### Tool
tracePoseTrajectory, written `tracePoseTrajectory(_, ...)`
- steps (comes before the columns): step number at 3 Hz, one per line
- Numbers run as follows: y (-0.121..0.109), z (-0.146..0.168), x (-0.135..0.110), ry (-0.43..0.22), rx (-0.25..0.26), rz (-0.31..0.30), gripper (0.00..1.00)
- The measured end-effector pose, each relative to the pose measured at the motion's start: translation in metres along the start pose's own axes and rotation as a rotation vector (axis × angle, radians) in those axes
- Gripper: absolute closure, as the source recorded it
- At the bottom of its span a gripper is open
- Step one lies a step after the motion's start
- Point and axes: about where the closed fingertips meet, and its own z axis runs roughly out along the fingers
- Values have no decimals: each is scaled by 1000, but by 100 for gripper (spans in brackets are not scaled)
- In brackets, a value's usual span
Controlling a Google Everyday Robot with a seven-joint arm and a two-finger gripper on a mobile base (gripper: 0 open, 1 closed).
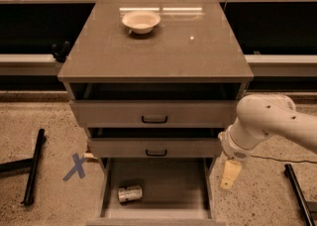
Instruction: Pick 7up can from bottom drawer and place on counter
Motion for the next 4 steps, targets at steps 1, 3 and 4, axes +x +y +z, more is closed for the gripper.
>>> tracePoseTrajectory(1,12,55,-4,-24,-33,-40,0)
tracePoseTrajectory(3,31,200,-22,-156,-67,-38,0)
tracePoseTrajectory(4,31,200,-22,-156,-67,-38,0)
